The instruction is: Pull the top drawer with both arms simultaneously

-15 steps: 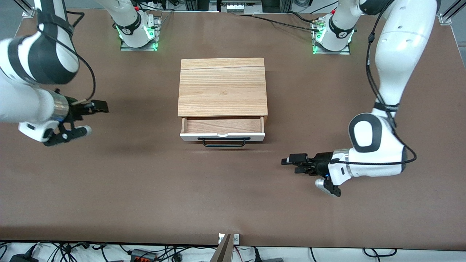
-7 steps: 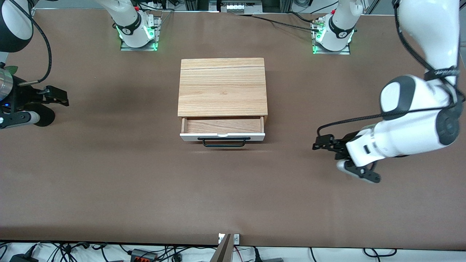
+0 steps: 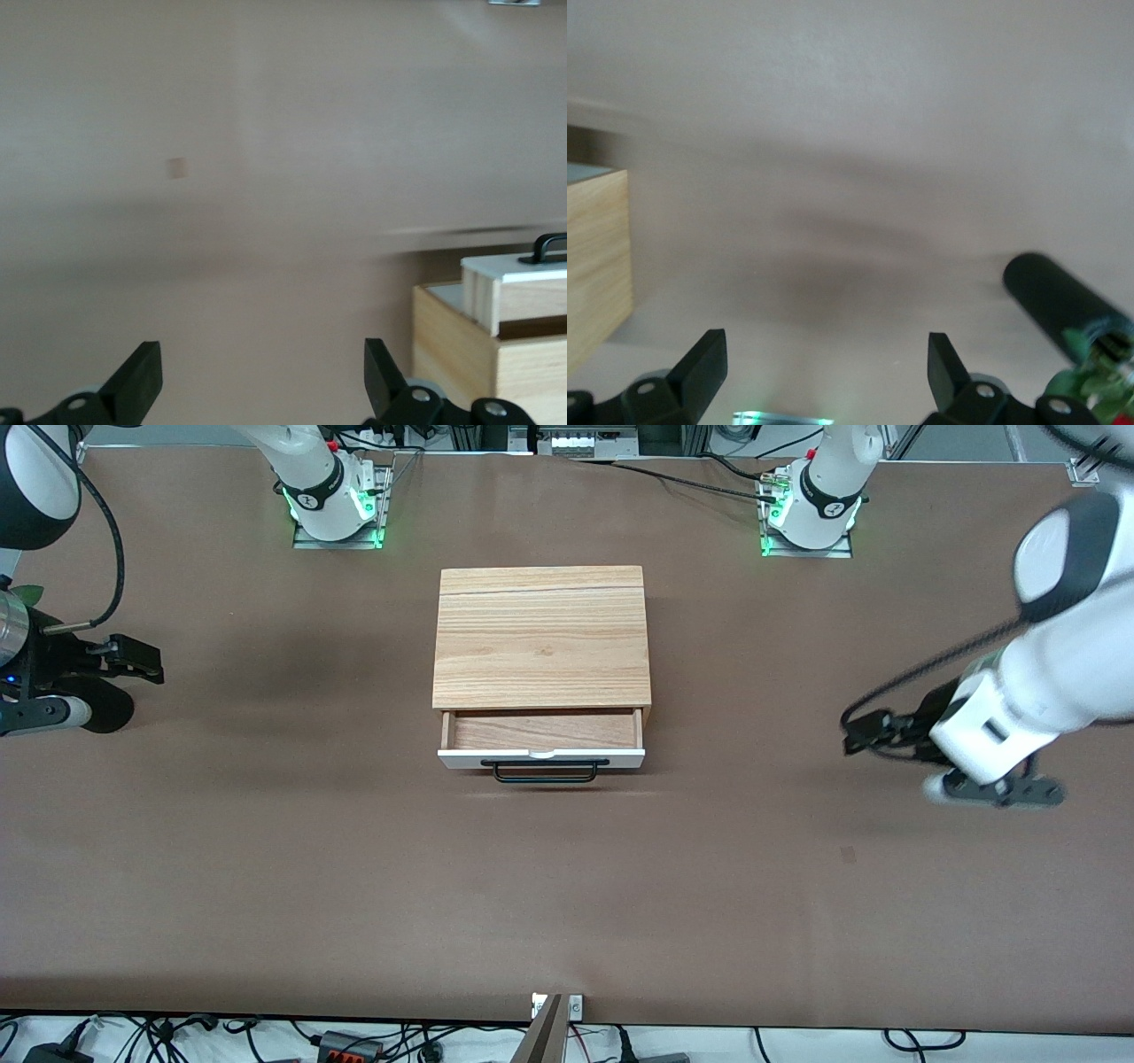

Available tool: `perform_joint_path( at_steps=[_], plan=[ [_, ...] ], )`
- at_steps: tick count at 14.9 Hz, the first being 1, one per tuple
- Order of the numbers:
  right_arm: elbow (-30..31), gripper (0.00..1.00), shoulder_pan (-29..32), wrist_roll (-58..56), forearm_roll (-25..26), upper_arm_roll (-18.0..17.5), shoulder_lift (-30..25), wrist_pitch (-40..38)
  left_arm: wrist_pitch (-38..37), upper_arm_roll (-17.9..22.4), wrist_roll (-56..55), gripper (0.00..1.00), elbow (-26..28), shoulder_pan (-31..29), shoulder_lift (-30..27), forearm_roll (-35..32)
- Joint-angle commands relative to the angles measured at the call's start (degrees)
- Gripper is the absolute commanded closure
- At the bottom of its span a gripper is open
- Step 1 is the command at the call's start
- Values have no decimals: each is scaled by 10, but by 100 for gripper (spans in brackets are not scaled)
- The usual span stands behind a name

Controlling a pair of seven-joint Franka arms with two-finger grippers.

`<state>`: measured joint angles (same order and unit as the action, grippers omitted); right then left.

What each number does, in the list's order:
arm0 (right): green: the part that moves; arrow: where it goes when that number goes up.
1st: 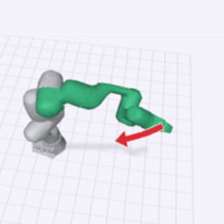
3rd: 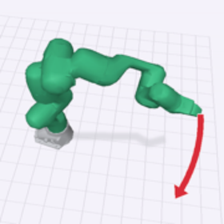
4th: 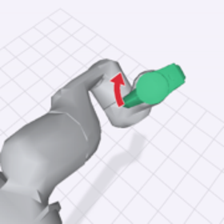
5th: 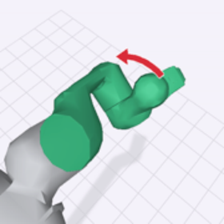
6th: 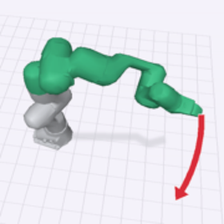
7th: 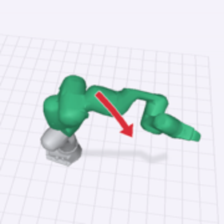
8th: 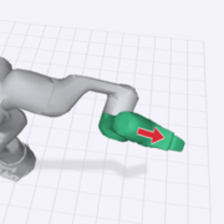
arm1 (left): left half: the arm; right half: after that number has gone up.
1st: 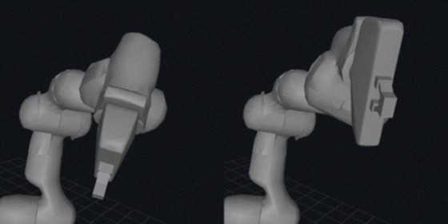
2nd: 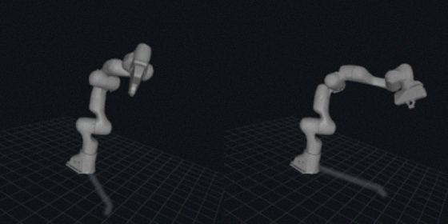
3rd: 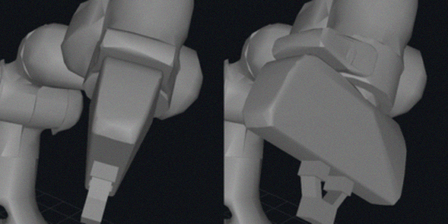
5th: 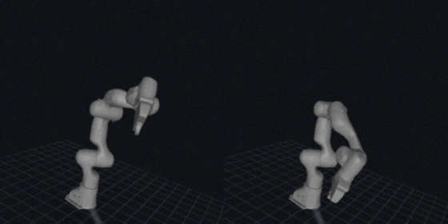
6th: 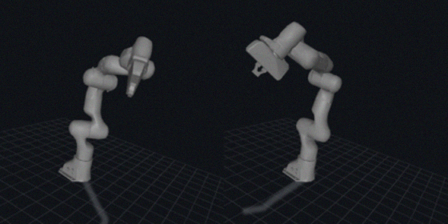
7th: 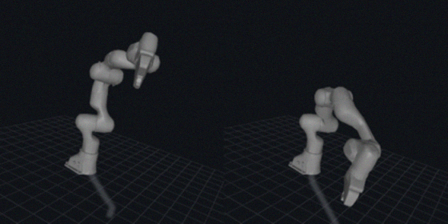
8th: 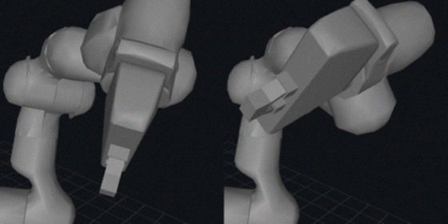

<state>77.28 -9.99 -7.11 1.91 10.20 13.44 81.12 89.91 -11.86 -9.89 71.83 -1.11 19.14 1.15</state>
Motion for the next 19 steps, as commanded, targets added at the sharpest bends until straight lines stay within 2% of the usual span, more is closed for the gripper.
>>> perform_joint_path(
  at_steps=[1,3,4,7,9,14,17,19],
  plan=[
    [134,0,61,67,-17,-56,-96,45,-18,2,-9,0,28,-2,-38,-25],
    [192,0,102,68,-18,-97,-132,97,-39,2,-11,0,44,-10,-50,-25],
    [209,0,111,75,-18,-107,-144,112,-33,0,-12,0,73,-15,-66,-25],
    [208,0,118,88,-18,-112,-146,105,27,-2,-8,0,193,-34,-145,-25],
    [194,0,114,121,-18,-111,-141,67,47,-4,-8,0,240,-34,-179,-25],
    [191,0,126,119,-33,-111,-134,62,49,-4,41,0,262,-51,-194,-20],
    [189,0,125,119,-32,-111,-132,62,50,-5,39,0,305,-51,-225,-16],
    [187,0,124,118,-32,-111,-128,61,61,-5,38,0,298,-50,-222,-16]
  ],
)
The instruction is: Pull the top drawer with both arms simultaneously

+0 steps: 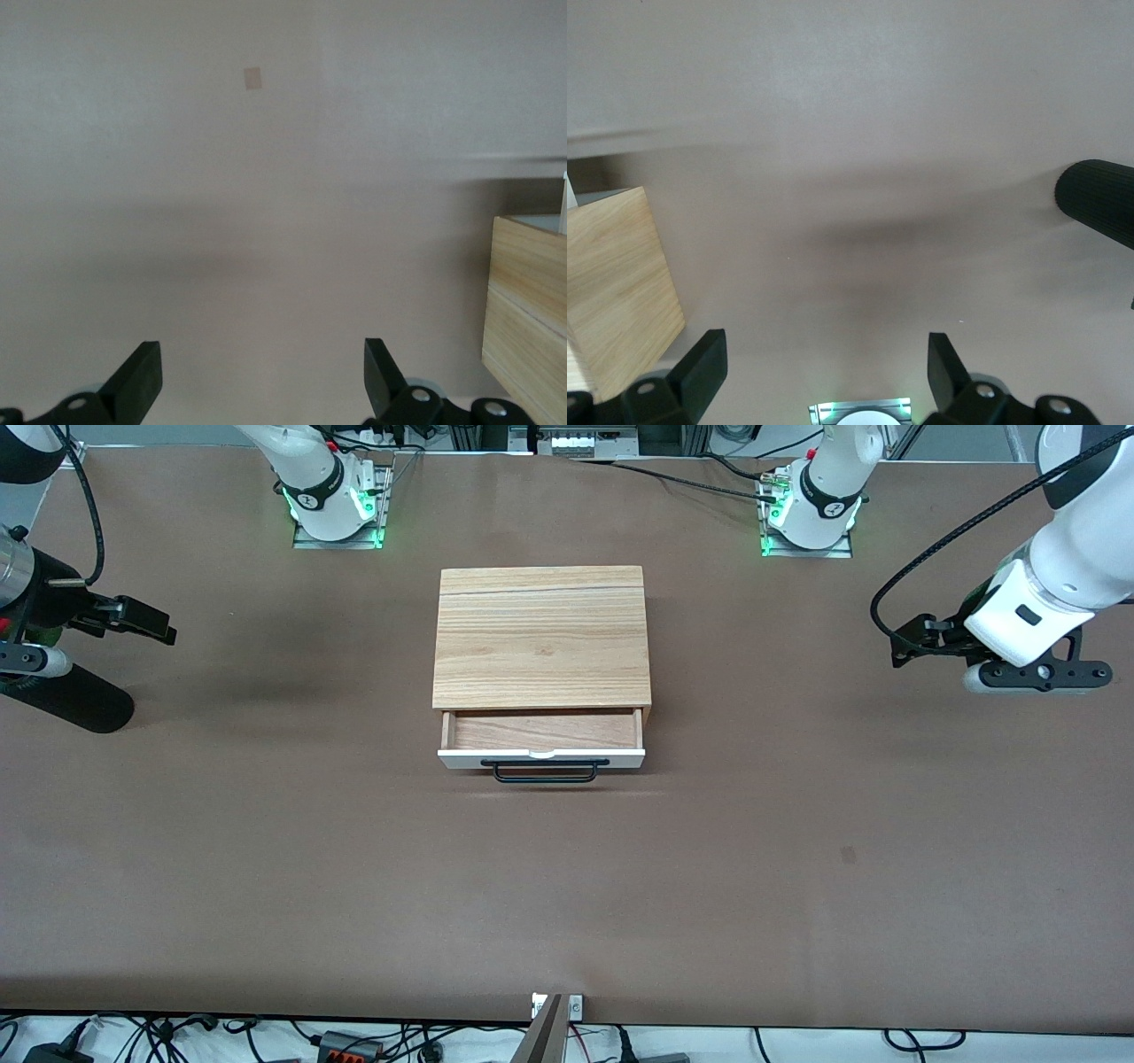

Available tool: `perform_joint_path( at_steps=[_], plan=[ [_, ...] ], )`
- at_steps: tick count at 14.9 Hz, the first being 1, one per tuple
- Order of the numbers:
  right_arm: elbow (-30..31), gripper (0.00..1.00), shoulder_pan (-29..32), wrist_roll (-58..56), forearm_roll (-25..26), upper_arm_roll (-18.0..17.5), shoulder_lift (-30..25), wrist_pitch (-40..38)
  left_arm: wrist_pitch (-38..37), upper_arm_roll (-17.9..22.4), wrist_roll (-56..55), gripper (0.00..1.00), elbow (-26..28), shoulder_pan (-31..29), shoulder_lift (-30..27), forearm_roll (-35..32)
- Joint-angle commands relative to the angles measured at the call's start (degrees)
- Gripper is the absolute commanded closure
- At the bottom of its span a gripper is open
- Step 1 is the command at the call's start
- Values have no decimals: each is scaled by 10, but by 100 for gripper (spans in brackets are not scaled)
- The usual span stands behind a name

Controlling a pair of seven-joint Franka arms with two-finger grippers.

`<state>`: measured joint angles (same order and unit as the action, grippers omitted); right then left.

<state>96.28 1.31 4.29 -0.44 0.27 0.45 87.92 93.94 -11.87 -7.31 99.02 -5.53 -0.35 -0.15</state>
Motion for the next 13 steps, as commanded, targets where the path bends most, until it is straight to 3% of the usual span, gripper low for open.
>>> perform_joint_path(
  at_steps=[1,13],
  plan=[
    [-3,0,11,4,-9,-11,2,-6,24,-5,9,0,26,-5,-27,-3],
    [-6,0,12,2,-9,-11,3,-7,22,-5,21,0,19,-4,-20,9]
  ],
)
